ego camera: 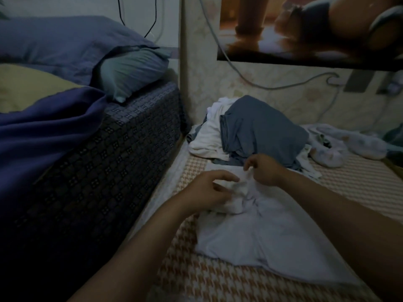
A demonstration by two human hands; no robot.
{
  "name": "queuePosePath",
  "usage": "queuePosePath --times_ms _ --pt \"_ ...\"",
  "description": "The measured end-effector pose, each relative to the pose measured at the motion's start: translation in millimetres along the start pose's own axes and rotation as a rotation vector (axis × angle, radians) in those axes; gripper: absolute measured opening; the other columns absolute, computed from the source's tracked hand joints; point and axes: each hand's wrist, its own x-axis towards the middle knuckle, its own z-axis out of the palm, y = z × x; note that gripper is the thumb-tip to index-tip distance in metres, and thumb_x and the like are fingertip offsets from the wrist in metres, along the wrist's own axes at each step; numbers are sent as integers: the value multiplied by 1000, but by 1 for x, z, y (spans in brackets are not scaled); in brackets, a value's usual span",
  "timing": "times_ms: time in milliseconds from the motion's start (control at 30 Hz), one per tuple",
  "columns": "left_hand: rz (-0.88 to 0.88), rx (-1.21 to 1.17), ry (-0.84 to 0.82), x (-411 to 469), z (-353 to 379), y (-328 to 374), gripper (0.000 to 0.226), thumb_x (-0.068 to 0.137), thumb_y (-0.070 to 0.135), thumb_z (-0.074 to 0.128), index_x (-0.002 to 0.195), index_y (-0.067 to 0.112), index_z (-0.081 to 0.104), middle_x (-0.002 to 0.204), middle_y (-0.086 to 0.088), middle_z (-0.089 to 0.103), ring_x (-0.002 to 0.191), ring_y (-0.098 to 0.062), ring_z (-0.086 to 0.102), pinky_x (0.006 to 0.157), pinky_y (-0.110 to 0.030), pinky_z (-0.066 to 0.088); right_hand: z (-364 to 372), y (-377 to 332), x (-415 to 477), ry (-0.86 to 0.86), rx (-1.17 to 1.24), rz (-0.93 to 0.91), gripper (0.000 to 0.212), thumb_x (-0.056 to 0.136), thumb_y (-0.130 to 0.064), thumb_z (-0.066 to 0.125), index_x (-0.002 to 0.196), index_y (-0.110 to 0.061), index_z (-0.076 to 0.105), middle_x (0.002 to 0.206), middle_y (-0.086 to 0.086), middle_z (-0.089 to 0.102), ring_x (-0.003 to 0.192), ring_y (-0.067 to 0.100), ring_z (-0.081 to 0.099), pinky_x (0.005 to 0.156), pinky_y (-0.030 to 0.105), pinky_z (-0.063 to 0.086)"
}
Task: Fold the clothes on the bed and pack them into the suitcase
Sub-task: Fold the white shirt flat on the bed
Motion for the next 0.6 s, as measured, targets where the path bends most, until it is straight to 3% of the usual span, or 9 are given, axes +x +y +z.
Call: queuePosePath --times_ms 100,167,233,300,333,400,467,567,600 --pt "-33 340 122 9 3 -16 32 78 19 74 105 32 63 113 10 58 95 -10 59 76 -27 55 3 6 -16 77 18 -31 46 77 10 55 113 -18 62 125 4 57 114 23 53 86 27 41" --pt "-11 734 30 9 6 -28 51 72 35 76 119 31 58 118 7 50 106 -11 47 85 -30 48 13 2 -24 -33 -142 -194 57 74 -1 67 123 -29 61 133 0 56 119 22 53 93 29 44" --pt "50 1010 -35 8 16 -39 45 77 38 70 119 26 61 112 0 51 106 -18 47 86 -34 45 28 1 -25 -198 -424 -297 64 75 -20 73 134 -36 53 135 -2 54 121 22 51 101 32 40" --pt "92 995 -26 8 22 -39 19 85 27 60 97 17 70 97 -7 58 96 -25 57 75 -34 46 36 2 -24 -201 -627 -279 57 79 -28 70 133 -34 54 127 0 56 115 23 51 96 30 35" --pt "103 941 -16 8 23 -39 17 87 22 58 91 13 72 92 -10 60 91 -26 59 70 -34 44 37 3 -23 -123 -627 -282 48 79 -25 70 126 -32 60 121 1 58 110 23 53 88 29 32" --pt "191 835 67 10 24 -38 18 87 20 60 92 14 76 90 -9 63 87 -23 60 67 -32 44 33 3 -20 94 -526 -325 34 74 -11 72 105 -25 72 105 4 64 99 27 58 77 27 27" --pt "274 766 94 6 26 -33 20 86 23 62 100 19 75 97 -3 64 88 -17 59 71 -30 48 23 8 -15 276 -562 -342 33 68 1 71 87 -26 75 96 3 64 93 30 58 76 31 27" --pt "176 731 -194 0 29 -25 23 89 29 61 108 23 72 95 10 65 85 -6 59 73 -23 48 19 13 -13 60 -871 -187 28 83 -14 63 100 -35 71 108 -6 61 109 23 48 91 37 27" --pt "141 652 -183 1 27 -24 23 90 28 61 110 22 73 91 12 66 82 -4 60 72 -21 48 20 11 -11 10 -897 -161 27 86 -17 59 103 -34 70 111 -6 61 113 23 46 95 38 26"
